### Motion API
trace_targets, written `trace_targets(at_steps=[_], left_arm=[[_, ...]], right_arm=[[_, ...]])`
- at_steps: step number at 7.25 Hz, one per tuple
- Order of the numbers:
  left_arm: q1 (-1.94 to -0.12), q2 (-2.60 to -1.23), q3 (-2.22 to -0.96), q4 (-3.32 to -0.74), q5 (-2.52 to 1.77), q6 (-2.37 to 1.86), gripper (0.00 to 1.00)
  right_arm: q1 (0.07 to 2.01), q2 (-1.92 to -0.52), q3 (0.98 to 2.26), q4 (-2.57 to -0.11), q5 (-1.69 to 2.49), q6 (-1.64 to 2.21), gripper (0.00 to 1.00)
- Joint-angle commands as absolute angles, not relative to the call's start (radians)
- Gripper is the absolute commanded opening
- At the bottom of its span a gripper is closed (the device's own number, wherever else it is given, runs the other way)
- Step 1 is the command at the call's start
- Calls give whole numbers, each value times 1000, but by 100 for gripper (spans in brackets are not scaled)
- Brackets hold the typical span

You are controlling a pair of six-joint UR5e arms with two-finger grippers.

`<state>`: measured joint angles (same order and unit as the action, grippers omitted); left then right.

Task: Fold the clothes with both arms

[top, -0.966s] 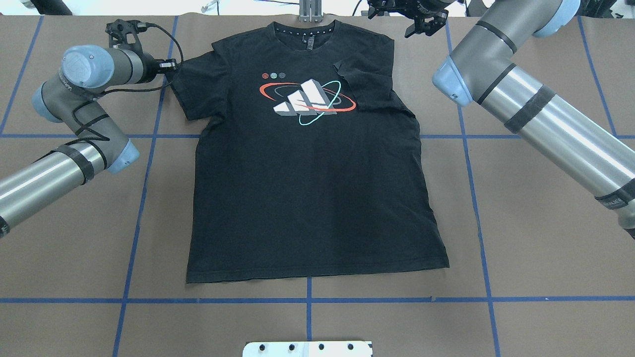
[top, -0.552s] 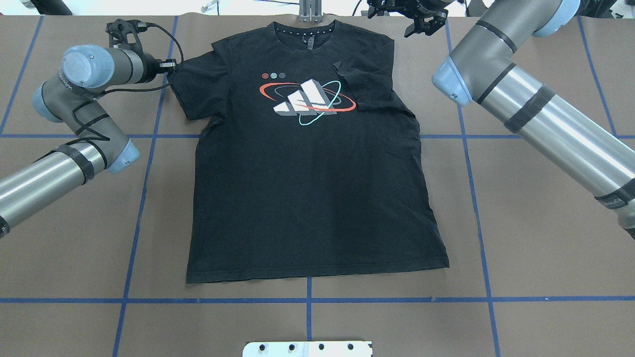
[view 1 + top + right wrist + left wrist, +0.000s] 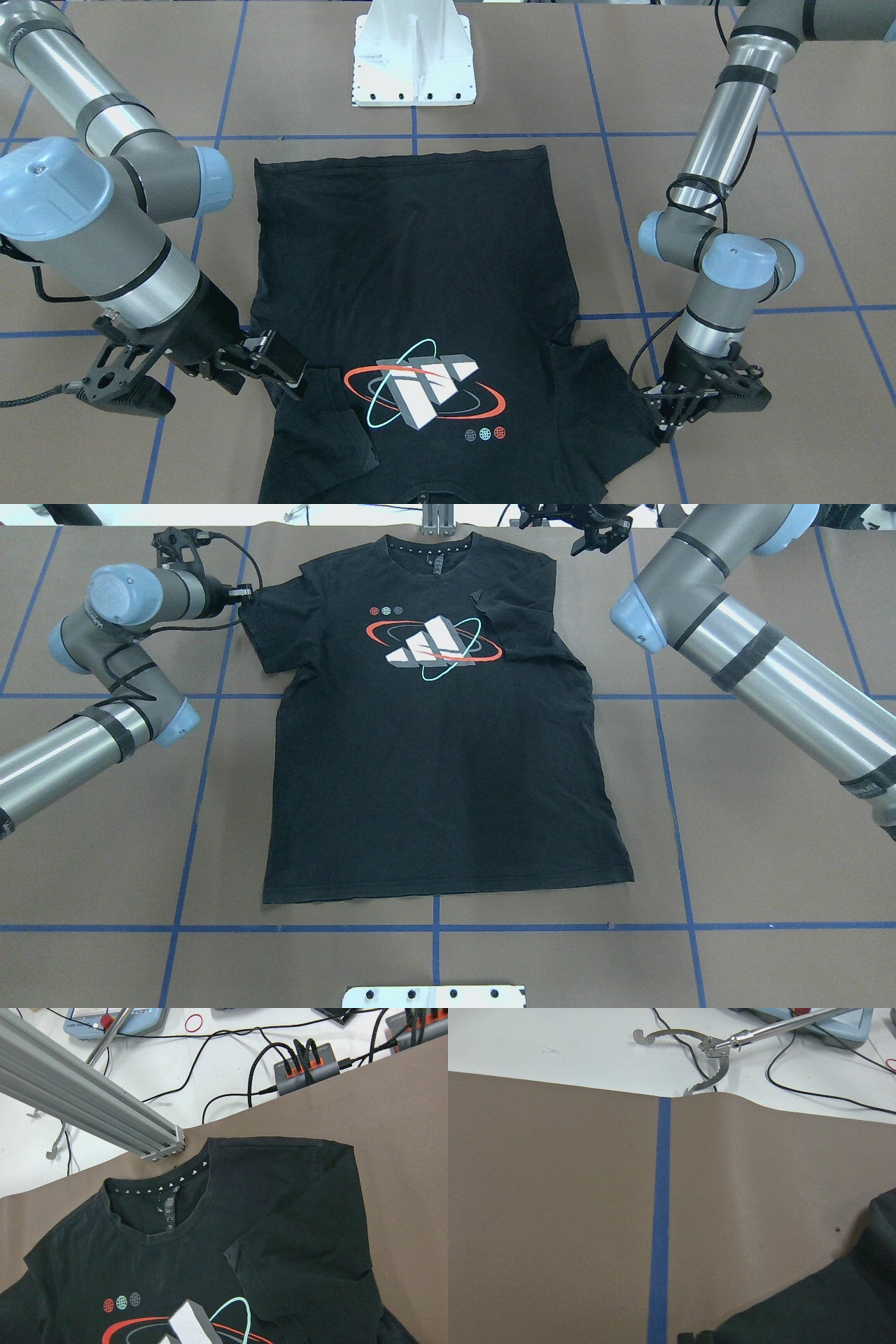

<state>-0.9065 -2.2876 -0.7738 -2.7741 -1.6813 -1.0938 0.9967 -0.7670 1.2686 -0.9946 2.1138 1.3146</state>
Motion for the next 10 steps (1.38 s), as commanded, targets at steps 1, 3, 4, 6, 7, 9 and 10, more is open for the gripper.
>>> trace_targets(at_steps=[1, 3, 4, 6, 7, 9, 10], left_arm=[[-910, -2263, -910, -2735, -1710, -1100, 0], [-902, -2261, -1015, -2654, -1735, -1174, 0], [-869, -2273, -1017, -2655, -1733, -1281, 0], [-787, -2337, -1002, -2657, -1721, -1437, 0], [-763, -2373, -983, -2657, -1692, -1474, 0], [-721, -2498, -835, -2663, -1622, -1505, 0], [-722, -2519, -807, -2669, -1620, -1506, 0]], right_arm=[[997, -767, 1269, -993, 2114, 1316, 99], [997, -770, 1272, -989, 2115, 1318, 99], [997, -772, 1272, -989, 2115, 1316, 99], [997, -772, 1272, -988, 2115, 1316, 99], [999, -772, 1273, -989, 2115, 1315, 99], [1003, -779, 1273, -989, 2115, 1307, 99], [1011, -779, 1273, -989, 2117, 1298, 99]])
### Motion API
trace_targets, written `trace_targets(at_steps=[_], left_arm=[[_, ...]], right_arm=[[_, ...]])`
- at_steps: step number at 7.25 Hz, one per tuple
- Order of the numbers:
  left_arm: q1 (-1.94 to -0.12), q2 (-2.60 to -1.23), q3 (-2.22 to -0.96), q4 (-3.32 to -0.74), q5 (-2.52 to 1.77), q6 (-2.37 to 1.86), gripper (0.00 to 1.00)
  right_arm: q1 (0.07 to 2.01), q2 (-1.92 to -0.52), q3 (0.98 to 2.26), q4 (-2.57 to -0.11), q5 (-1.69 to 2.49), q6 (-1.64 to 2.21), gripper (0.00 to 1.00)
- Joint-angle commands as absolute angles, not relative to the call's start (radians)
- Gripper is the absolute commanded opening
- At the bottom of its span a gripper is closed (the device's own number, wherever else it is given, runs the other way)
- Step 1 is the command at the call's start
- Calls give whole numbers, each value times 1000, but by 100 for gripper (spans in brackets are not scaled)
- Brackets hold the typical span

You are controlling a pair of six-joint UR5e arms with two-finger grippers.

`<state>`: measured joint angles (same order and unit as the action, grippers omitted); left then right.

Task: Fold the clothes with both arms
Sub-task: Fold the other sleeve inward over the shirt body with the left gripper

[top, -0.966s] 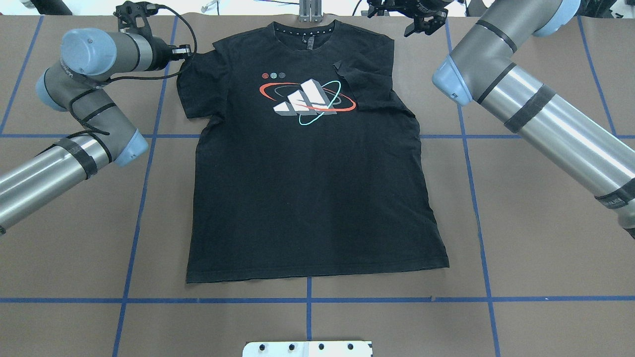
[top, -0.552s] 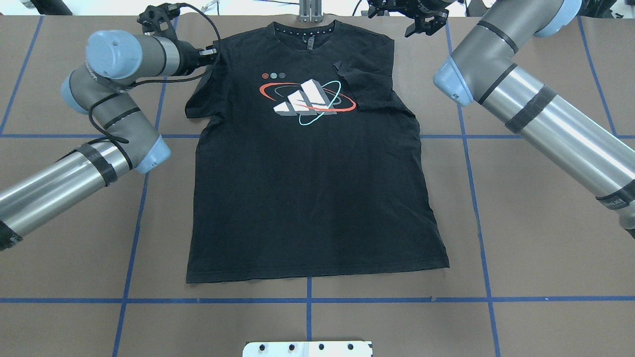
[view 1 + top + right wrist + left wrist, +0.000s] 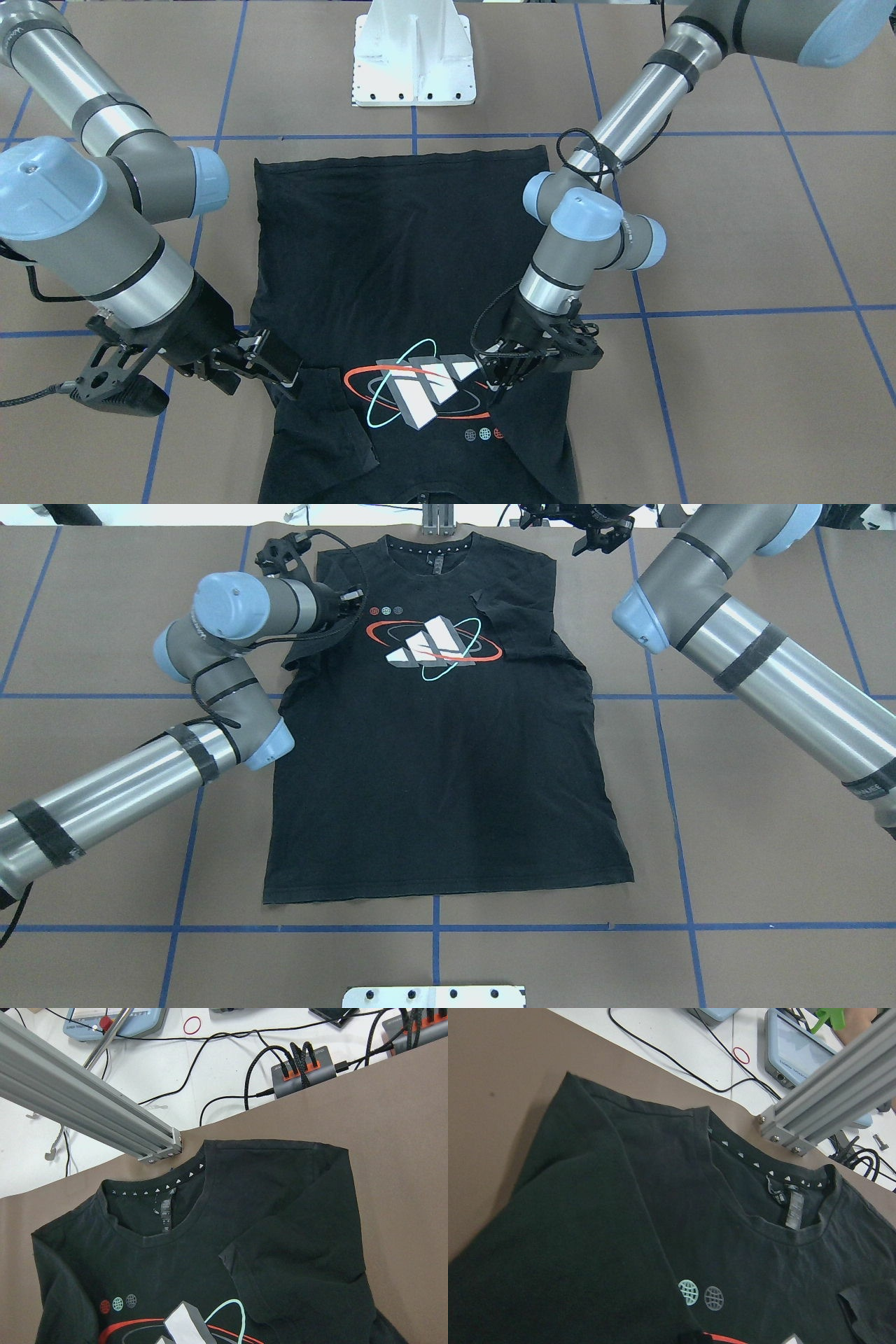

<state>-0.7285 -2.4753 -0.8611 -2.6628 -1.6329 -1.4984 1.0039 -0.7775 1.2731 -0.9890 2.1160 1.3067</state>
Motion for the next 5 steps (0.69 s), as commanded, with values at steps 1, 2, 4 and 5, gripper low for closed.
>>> trace_targets(at_steps=[1, 2, 4, 5], left_arm=[[-724, -2528, -775, -2695, -1605, -1506, 0], [-727, -2542, -735, -2735, -1592, -1508, 0], [-753, -2548, -721, -2741, -1585, -1506, 0], [-767, -2549, -721, -2741, -1582, -1506, 0]], right_arm=[[1015, -779, 1273, -991, 2117, 1298, 99], [1017, -781, 1273, -991, 2117, 1296, 99], [1020, -787, 1273, -991, 2117, 1282, 99], [1020, -790, 1273, -989, 2117, 1282, 99]])
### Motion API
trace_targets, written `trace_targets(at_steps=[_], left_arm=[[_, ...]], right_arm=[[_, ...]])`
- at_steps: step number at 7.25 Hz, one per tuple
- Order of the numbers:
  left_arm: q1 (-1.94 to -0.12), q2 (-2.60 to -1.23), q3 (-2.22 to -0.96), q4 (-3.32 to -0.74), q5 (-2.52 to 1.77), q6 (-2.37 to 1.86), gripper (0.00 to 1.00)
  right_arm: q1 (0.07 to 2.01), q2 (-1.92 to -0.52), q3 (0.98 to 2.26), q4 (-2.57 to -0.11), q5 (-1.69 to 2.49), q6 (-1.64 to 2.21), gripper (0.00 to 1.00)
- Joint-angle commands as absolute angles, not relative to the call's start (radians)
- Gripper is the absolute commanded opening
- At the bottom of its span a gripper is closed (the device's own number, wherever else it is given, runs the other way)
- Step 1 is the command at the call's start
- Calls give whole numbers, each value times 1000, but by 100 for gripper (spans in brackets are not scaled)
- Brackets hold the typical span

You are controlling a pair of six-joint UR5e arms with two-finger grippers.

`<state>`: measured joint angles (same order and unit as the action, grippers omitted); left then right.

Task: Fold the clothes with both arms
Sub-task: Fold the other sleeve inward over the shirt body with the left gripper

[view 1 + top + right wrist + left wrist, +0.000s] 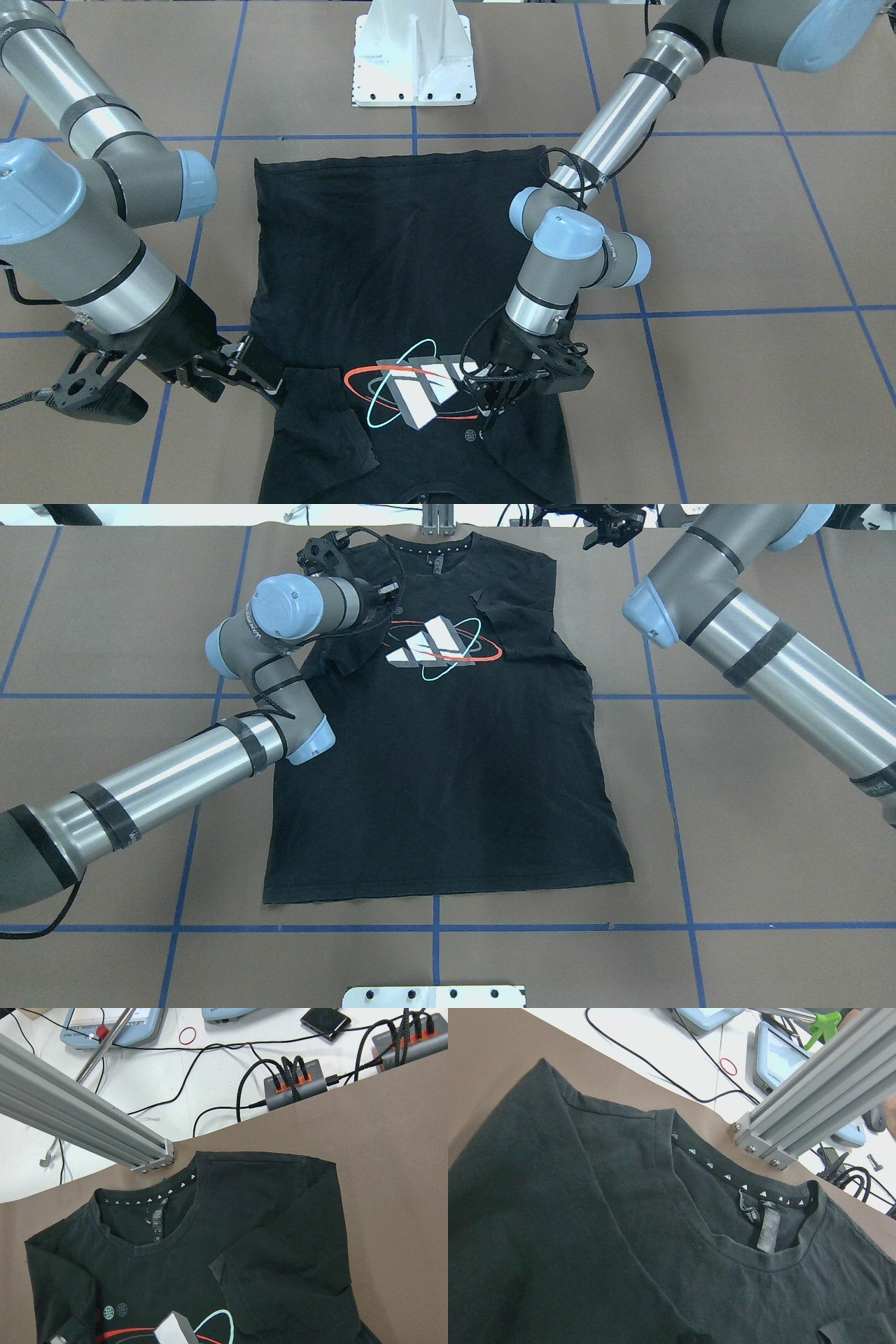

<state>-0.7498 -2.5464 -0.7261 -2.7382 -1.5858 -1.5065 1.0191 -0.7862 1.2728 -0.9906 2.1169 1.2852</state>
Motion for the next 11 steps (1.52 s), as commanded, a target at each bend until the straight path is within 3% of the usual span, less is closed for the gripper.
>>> trace_targets(at_steps=[1, 5, 6, 7, 9, 11], left_arm=[[-770, -2554, -716, -2767, -1571, -1506, 0], [-770, -2585, -673, -2806, -1557, -1506, 0], [-770, -2585, -673, -2806, -1555, -1503, 73], [-770, -2585, -675, -2807, -1555, -1500, 100], [-770, -2588, -686, -2822, -1565, -1499, 100], [-778, -2570, -777, -2818, -1610, -1505, 100]], right_arm=[[1019, -793, 1272, -989, 2117, 1282, 99], [1020, -807, 1270, -991, 2118, 1258, 99], [1020, -807, 1270, -991, 2118, 1258, 99], [1020, -807, 1270, -991, 2118, 1256, 99], [1023, -807, 1270, -994, 2123, 1258, 99], [1023, -807, 1270, -997, 2144, 1261, 99]])
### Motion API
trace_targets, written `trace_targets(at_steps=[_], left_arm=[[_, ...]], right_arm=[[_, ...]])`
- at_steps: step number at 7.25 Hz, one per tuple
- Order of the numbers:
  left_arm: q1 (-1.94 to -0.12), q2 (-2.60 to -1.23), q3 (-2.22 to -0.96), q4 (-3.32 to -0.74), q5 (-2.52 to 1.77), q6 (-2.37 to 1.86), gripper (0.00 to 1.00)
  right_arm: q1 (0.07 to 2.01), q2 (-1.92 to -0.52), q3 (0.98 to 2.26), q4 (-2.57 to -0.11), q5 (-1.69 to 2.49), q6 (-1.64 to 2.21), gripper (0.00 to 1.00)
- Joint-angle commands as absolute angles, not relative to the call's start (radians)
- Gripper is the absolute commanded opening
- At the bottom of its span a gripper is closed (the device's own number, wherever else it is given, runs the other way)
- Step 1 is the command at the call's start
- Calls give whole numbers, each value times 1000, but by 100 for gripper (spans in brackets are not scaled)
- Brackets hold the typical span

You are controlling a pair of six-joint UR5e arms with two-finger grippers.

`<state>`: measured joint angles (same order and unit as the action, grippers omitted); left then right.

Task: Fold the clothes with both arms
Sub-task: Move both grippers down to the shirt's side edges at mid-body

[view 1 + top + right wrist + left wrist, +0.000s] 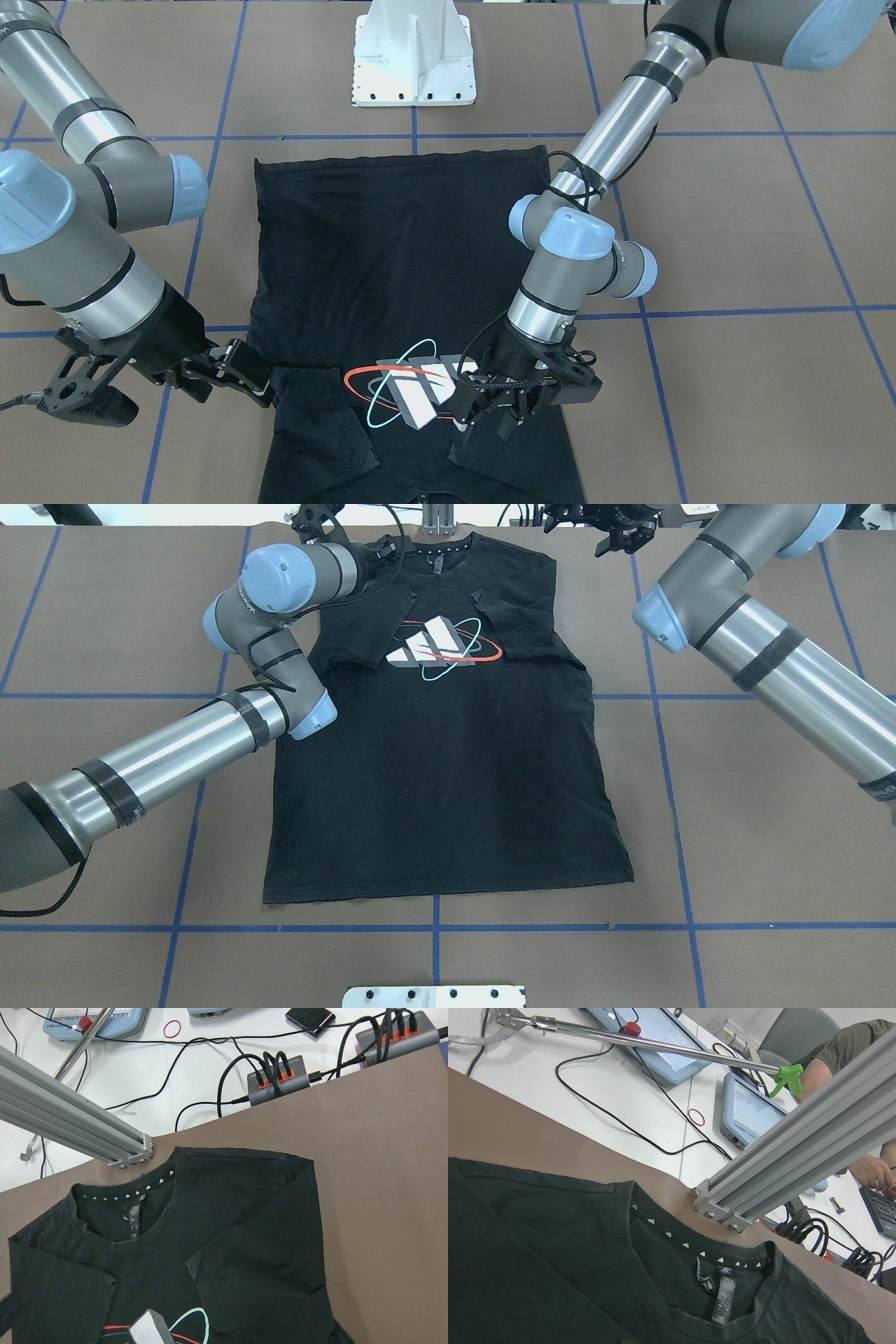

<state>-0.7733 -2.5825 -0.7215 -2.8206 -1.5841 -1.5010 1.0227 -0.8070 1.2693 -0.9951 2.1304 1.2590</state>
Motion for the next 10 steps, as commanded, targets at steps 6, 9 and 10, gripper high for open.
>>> trace_targets(at_steps=[6, 9, 10], left_arm=[[-798, -2196, -1602, -2096, -1914, -1488, 100], [-801, -2046, -1857, -1916, -1997, -1370, 100], [-802, -2039, -1902, -1858, -1999, -1333, 100]], right_arm=[[1045, -1041, 1688, -1397, 2301, 1264, 99], [1017, -1207, 1870, -1397, 2306, 1258, 100], [1016, -1215, 1882, -1399, 2307, 1256, 100]])
